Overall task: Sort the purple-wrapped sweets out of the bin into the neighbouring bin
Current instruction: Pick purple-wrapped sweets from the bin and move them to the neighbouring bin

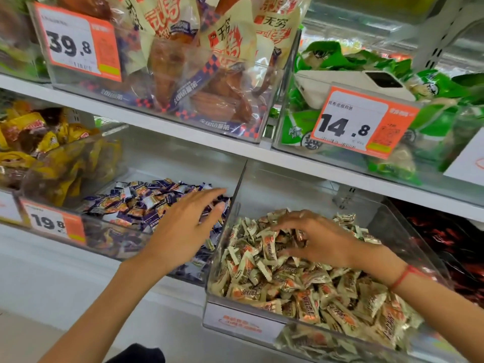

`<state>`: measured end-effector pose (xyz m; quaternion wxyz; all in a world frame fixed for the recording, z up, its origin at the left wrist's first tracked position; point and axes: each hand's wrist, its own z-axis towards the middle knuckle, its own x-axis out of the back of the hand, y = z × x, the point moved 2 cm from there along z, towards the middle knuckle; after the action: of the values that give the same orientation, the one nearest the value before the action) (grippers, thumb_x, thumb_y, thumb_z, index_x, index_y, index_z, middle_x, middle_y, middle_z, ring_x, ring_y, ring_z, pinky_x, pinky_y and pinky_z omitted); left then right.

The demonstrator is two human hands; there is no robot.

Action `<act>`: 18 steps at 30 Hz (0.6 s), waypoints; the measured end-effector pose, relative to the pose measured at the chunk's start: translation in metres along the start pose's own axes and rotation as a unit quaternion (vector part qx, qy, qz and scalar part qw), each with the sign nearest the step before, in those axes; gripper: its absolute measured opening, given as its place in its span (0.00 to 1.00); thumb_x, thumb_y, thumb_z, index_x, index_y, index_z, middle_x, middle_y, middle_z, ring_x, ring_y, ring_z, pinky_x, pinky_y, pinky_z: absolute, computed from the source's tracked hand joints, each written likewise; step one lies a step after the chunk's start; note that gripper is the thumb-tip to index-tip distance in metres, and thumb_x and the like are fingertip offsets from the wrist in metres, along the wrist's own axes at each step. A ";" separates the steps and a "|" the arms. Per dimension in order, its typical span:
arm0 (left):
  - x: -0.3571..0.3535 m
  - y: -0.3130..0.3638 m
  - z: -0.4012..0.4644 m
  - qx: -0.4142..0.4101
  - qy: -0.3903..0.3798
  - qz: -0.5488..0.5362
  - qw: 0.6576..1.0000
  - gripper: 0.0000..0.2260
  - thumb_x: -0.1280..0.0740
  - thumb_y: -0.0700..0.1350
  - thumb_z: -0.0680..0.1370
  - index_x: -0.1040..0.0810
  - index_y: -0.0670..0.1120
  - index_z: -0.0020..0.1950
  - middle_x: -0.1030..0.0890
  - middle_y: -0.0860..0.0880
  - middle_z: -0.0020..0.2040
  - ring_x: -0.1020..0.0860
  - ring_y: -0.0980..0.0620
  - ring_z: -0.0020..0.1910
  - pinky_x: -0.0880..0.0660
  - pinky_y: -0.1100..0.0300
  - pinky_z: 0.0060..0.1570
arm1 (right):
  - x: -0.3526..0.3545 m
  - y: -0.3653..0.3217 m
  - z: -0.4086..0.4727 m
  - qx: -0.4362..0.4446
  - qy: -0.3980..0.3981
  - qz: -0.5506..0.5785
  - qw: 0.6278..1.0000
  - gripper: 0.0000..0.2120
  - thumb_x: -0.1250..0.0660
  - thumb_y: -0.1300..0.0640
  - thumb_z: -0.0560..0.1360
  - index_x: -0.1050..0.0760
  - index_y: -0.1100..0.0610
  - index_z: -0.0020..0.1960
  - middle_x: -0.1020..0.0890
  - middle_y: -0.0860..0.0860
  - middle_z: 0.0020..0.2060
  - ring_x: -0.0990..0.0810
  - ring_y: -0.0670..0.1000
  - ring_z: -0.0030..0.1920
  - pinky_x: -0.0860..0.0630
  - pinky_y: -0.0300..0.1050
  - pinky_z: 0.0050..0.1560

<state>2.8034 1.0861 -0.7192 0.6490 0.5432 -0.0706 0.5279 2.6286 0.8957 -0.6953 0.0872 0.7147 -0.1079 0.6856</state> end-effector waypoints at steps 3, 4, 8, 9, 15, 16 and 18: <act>-0.017 0.009 -0.002 0.074 -0.035 -0.118 0.990 0.23 0.46 0.60 0.79 0.39 0.59 0.74 0.34 0.58 0.70 0.35 0.62 0.61 0.38 0.58 0.66 | -0.025 -0.010 0.009 0.029 -0.020 -0.057 0.998 0.33 0.33 0.42 0.74 0.45 0.36 0.75 0.46 0.43 0.77 0.48 0.47 0.76 0.52 0.49 0.74; -0.020 0.008 -0.002 0.091 -0.035 -0.139 0.985 0.22 0.45 0.58 0.80 0.38 0.59 0.74 0.33 0.57 0.71 0.34 0.62 0.60 0.38 0.60 0.64 | -0.033 -0.009 0.016 0.038 -0.034 -0.072 0.996 0.35 0.33 0.43 0.75 0.48 0.36 0.75 0.48 0.44 0.77 0.50 0.48 0.77 0.52 0.52 0.75; -0.022 0.000 0.000 0.109 -0.039 -0.153 0.981 0.21 0.43 0.60 0.80 0.34 0.58 0.72 0.28 0.56 0.68 0.30 0.57 0.64 0.37 0.57 0.65 | -0.040 0.002 0.044 0.056 -0.042 -0.142 0.987 0.29 0.35 0.45 0.77 0.43 0.40 0.74 0.39 0.51 0.75 0.41 0.55 0.74 0.36 0.55 0.71; -0.022 0.000 0.000 0.108 -0.040 -0.157 0.981 0.22 0.43 0.61 0.79 0.34 0.59 0.72 0.29 0.58 0.67 0.30 0.57 0.65 0.37 0.56 0.66 | -0.035 0.003 0.050 0.045 -0.031 -0.142 0.988 0.27 0.36 0.45 0.77 0.40 0.43 0.73 0.35 0.53 0.72 0.38 0.55 0.71 0.32 0.52 0.66; -0.022 0.006 -0.004 0.111 -0.024 -0.171 0.979 0.21 0.43 0.60 0.77 0.32 0.60 0.70 0.27 0.62 0.62 0.29 0.61 0.62 0.35 0.58 0.64 | -0.016 0.019 0.051 0.009 0.085 -0.075 0.994 0.17 0.36 0.51 0.78 0.31 0.47 0.66 0.27 0.52 0.58 0.26 0.53 0.58 0.28 0.45 0.49; -0.021 0.006 -0.004 0.112 -0.020 -0.174 0.978 0.20 0.42 0.59 0.77 0.31 0.59 0.69 0.26 0.61 0.62 0.28 0.60 0.61 0.34 0.58 0.64 | -0.013 0.025 0.046 -0.005 0.102 -0.074 0.992 0.16 0.35 0.52 0.78 0.30 0.47 0.65 0.27 0.51 0.57 0.26 0.53 0.57 0.27 0.45 0.49; -0.018 0.008 -0.004 0.112 -0.010 -0.166 0.980 0.17 0.40 0.55 0.79 0.29 0.57 0.67 0.24 0.59 0.60 0.26 0.60 0.59 0.32 0.61 0.60 | -0.007 0.035 0.034 -0.048 0.119 -0.086 0.988 0.16 0.35 0.52 0.78 0.31 0.47 0.65 0.29 0.51 0.59 0.26 0.54 0.59 0.27 0.46 0.50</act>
<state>2.7874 1.0766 -0.7278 0.6621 0.6220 0.0732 0.4116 2.6513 0.8529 -0.7046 0.1920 0.6299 -0.0676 0.7495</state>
